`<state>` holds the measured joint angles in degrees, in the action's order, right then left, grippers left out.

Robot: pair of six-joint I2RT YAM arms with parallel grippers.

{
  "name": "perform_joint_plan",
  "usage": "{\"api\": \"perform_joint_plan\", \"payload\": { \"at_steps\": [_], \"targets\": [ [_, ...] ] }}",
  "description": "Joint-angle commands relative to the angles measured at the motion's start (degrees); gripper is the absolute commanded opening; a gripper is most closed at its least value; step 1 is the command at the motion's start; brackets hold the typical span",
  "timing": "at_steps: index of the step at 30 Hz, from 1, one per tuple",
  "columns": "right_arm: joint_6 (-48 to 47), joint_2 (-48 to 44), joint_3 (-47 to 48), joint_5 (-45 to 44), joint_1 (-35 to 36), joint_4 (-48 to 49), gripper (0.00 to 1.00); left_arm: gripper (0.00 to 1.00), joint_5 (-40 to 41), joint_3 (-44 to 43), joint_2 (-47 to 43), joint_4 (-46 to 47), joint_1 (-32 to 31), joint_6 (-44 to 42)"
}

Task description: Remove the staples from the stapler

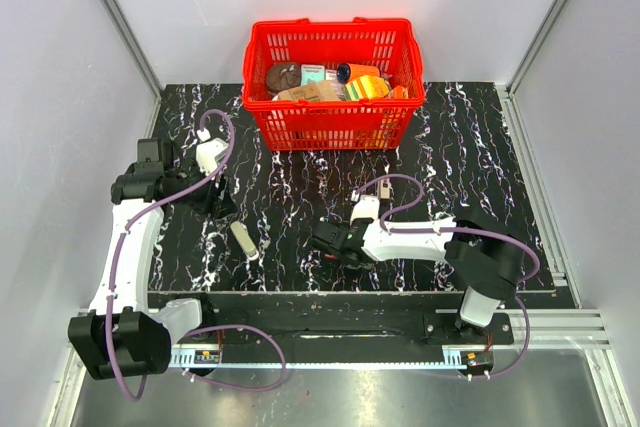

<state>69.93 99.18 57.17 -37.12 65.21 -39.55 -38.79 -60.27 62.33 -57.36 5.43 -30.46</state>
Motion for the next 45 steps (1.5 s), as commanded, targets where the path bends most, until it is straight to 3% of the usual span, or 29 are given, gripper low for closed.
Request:
{"api": "perform_joint_plan", "payload": {
  "at_steps": [1, 19, 21, 28, 34, 39, 45],
  "targets": [
    [-0.8, -1.9, 0.0, -2.9, 0.6, 1.2, 0.33, 0.6, -0.7, -0.3, -1.2, 0.4, 0.4, -1.0],
    [-5.0, -4.7, 3.6, -2.5, 0.6, 1.8, 0.34, 0.61, -1.2, 0.2, -0.9, 0.4, 0.4, -1.1],
    [-9.3, -4.6, 4.6, -1.6, 0.6, 5.4, 0.34, 0.61, -0.9, 0.3, -0.6, 0.4, 0.4, -1.3],
    [-37.6, -2.9, 6.5, 11.6, 0.6, 29.0, 0.33, 0.61, 1.5, 2.4, 1.0, 2.5, 0.4, -3.4],
    [-42.2, 0.2, 10.9, 9.4, 0.3, 29.2, 0.32, 0.62, 1.3, 4.8, 4.8, 3.9, -1.4, -6.8],
    [-44.5, -1.2, 4.5, 19.9, -2.1, 41.8, 0.35, 0.63, 5.4, 6.6, 11.0, 8.2, -5.1, -7.2],
    [-47.7, 0.8, 4.7, 23.5, -4.3, 42.5, 0.36, 0.63, 7.9, 6.7, 16.6, 13.1, -7.7, -6.7]
  ]
}}
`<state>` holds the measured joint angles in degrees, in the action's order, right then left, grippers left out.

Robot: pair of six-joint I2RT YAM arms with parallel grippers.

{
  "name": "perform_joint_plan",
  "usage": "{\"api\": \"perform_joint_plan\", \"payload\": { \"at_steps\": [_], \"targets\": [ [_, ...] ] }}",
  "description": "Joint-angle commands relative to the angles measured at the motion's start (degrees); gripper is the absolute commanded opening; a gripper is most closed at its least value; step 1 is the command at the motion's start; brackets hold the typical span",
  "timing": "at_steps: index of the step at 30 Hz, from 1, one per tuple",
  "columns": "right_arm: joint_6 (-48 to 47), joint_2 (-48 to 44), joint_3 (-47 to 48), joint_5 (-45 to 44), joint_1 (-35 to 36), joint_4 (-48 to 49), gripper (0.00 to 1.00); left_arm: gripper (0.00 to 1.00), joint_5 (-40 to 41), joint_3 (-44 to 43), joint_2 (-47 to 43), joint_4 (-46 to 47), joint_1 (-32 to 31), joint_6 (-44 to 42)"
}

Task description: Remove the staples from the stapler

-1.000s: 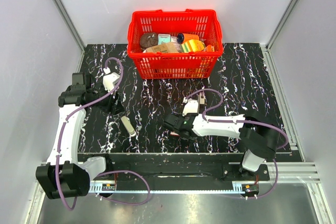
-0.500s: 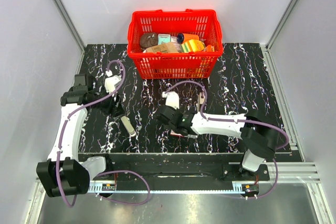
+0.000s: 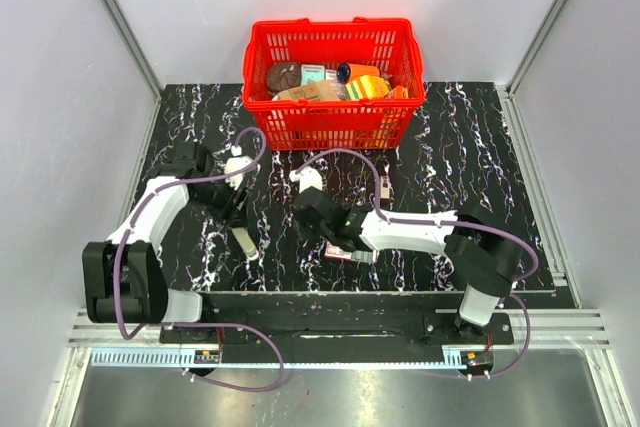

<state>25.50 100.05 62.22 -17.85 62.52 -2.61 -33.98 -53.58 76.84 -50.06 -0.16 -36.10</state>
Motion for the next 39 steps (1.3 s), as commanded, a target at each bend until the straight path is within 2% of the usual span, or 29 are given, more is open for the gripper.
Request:
{"api": "perform_joint_plan", "payload": {
  "at_steps": [1, 5, 8, 14, 22, 33, 39],
  "targets": [
    [-2.9, -0.4, -1.1, 4.8, -2.3, 6.5, 0.36, 0.63, 4.1, -0.4, 3.0, 6.7, -2.9, -1.2],
    [-2.0, -1.3, -4.7, 7.7, -4.0, 10.8, 0.35, 0.62, 7.2, -2.7, 9.3, 8.2, -5.7, -1.4],
    [-1.9, -0.1, -5.3, 6.8, -4.1, 11.4, 0.34, 0.61, 8.7, -3.5, 13.7, 10.0, -7.6, -1.3],
    [-2.3, 0.4, -7.8, 7.9, -4.1, 15.1, 0.34, 0.61, 11.2, -3.2, 17.8, 14.3, -10.0, -1.5],
    [-3.3, 1.3, -8.7, 8.4, -4.1, 16.4, 0.33, 0.61, 17.3, -0.7, 15.9, 21.7, -12.9, 0.2],
    [-2.7, -0.6, -10.5, 7.5, -4.2, 16.4, 0.33, 0.61, 19.0, 4.6, 13.0, 23.6, -18.4, -5.7],
    [-2.4, -2.1, -12.6, 7.1, -4.0, 17.3, 0.33, 0.6, 19.3, 5.1, 12.2, 24.0, -20.2, -5.1]
  ]
}}
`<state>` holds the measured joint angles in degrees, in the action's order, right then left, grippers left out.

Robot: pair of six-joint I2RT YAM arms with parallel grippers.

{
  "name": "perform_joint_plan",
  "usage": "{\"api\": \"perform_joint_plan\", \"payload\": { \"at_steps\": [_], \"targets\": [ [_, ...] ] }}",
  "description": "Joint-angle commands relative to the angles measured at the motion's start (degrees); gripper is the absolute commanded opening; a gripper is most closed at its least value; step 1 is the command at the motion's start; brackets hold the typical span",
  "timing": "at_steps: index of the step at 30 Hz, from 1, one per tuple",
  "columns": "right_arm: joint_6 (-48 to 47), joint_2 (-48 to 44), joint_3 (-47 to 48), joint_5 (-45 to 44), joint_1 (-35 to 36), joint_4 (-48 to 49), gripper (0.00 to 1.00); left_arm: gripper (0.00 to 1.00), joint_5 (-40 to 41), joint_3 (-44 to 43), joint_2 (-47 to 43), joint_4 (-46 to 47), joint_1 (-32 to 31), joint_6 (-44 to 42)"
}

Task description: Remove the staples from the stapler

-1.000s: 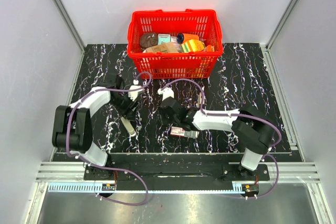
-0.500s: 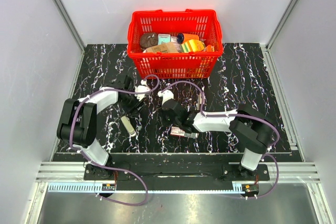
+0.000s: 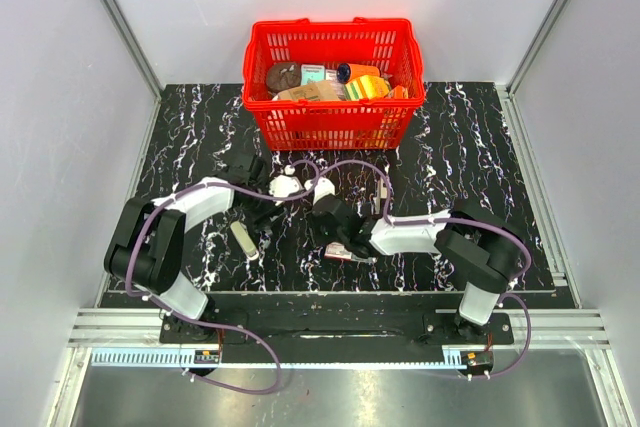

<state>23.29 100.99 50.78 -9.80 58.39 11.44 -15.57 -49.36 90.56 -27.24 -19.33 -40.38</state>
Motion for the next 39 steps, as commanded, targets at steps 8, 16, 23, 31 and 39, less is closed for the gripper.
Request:
{"api": "perform_joint_plan", "payload": {
  "at_steps": [8, 16, 23, 31, 39],
  "targets": [
    [0.2, -4.4, -3.3, -0.7, 0.1, 4.5, 0.32, 0.59, -0.1, -0.4, -2.2, -1.6, -3.3, 0.6],
    [-2.9, -2.8, 0.0, 5.2, 0.1, 5.8, 0.33, 0.61, -5.0, -8.3, -4.0, -5.5, 3.9, 6.6],
    [-8.3, 3.1, 8.9, 9.5, 2.9, 1.5, 0.36, 0.61, -9.8, -12.0, -6.5, -9.5, 14.0, 6.5],
    [-14.1, 12.8, 23.2, 9.4, 4.6, -6.7, 0.38, 0.61, -13.0, -10.0, -8.1, -11.0, 19.3, 6.1],
    [-16.1, 19.5, 31.0, 8.9, 4.7, -13.1, 0.38, 0.61, -14.0, -10.1, -8.3, -11.9, 22.1, 5.5]
  ]
}}
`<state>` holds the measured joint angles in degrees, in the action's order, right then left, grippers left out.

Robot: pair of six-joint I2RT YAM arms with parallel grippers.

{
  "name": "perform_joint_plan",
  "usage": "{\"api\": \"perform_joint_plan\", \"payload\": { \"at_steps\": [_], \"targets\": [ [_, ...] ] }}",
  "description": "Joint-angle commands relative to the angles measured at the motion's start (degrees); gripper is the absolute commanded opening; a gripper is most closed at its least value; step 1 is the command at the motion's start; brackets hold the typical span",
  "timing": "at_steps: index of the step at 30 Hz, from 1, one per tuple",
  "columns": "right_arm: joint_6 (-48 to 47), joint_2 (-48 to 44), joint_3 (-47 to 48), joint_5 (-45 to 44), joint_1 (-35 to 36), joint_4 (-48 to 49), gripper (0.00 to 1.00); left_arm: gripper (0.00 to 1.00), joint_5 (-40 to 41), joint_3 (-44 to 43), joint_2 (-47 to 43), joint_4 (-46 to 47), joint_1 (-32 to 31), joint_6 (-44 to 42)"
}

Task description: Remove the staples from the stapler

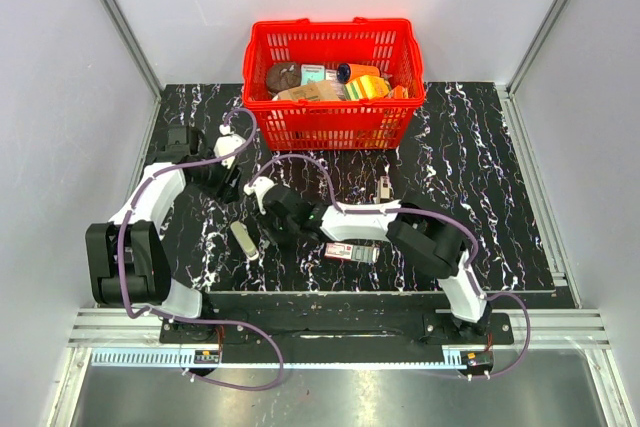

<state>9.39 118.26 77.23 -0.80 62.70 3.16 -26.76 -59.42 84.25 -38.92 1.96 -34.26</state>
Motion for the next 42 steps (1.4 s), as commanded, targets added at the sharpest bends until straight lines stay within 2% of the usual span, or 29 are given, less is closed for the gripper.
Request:
{"api": "perform_joint_plan", "payload": {
  "at_steps": [1, 10, 16, 30, 42],
  "targets": [
    [-2.2, 2.8, 5.3, -0.1, 0.4, -5.4, 0.38, 0.61, -2.9, -0.2, -1.8, -0.2, 0.9, -0.6],
    [-2.5, 4.0, 6.2, -0.5, 0.4, -7.0, 0.36, 0.61, -3.0, -0.2, -1.5, -0.5, 1.9, -1.1],
    [-2.4, 1.8, 3.1, -2.9, 0.4, -6.4, 0.36, 0.61, -3.4, -0.2, -0.8, -0.5, 2.0, -1.3],
    [3.7, -6.0, -3.7, -3.2, 1.2, -3.8, 0.51, 0.62, -3.3, -1.1, -1.1, -1.5, 2.5, -1.9],
    [5.1, -5.1, -2.4, -5.9, 4.4, -7.6, 0.51, 0.62, -3.4, -1.1, -1.7, -2.0, 2.9, -2.4]
  ]
}}
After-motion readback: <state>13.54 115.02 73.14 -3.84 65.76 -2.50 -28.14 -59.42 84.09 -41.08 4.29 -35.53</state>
